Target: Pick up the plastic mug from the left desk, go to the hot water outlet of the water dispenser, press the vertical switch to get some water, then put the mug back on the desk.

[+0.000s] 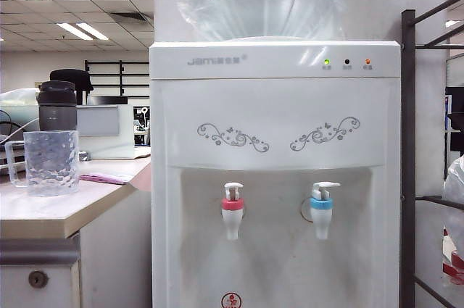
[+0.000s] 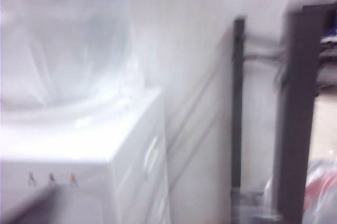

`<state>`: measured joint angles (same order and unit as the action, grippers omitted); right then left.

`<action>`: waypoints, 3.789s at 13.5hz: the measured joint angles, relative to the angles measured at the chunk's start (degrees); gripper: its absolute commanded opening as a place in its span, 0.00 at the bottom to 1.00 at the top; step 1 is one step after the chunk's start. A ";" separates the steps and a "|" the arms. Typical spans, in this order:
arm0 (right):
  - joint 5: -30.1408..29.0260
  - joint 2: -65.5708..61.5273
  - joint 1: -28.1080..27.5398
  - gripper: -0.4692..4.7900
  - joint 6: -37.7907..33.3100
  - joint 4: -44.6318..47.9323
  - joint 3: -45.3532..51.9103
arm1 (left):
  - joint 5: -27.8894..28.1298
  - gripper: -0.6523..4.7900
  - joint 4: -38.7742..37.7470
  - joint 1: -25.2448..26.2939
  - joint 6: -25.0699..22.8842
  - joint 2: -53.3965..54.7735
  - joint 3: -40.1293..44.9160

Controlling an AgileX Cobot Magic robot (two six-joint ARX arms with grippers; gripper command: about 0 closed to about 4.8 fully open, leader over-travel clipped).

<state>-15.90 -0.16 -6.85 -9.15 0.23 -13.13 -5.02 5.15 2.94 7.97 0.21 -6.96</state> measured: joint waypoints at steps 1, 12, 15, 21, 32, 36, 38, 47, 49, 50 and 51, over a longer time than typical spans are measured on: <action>-0.68 0.00 0.00 1.00 0.00 -0.59 -1.44 | -0.17 1.00 0.20 0.00 1.99 0.00 -0.79; -4.98 -38.32 31.50 1.00 10.97 6.14 -23.45 | 3.69 1.00 45.79 6.51 -9.16 77.35 -10.62; 4.39 -53.86 45.77 1.00 13.51 13.16 -23.50 | -1.60 1.00 55.91 8.61 -7.08 91.49 -16.41; 4.31 -56.85 45.40 1.00 12.39 21.38 -23.54 | -2.49 1.00 54.86 8.61 -10.05 106.99 -26.23; 4.33 -56.89 45.44 1.00 12.41 21.77 -23.52 | -9.77 0.11 55.47 8.46 -10.54 112.52 -34.62; 4.33 -56.89 45.44 1.00 12.11 21.70 -23.52 | -8.61 0.11 55.45 8.44 -10.51 112.52 -34.62; 4.31 -56.87 45.62 1.00 10.86 21.73 -23.52 | -8.44 0.11 55.45 8.44 -10.51 112.52 -34.62; 5.79 -56.89 45.66 1.00 10.86 18.34 -23.50 | -6.08 0.11 72.11 8.55 -10.95 111.27 -24.13; 5.79 -56.89 45.77 1.00 10.84 18.34 -23.50 | -6.10 0.11 71.87 5.97 -10.95 106.03 -15.89; 5.77 -56.87 46.07 1.00 10.84 18.32 -23.50 | -6.12 0.11 72.06 2.23 -10.95 101.39 -9.53; 5.73 -56.89 46.12 1.00 10.84 18.25 -23.50 | -6.27 0.11 72.19 -2.47 -10.95 97.24 -5.51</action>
<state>-10.17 -57.06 39.27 1.69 18.48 -36.62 -11.29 77.34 0.47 -2.98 97.45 -12.47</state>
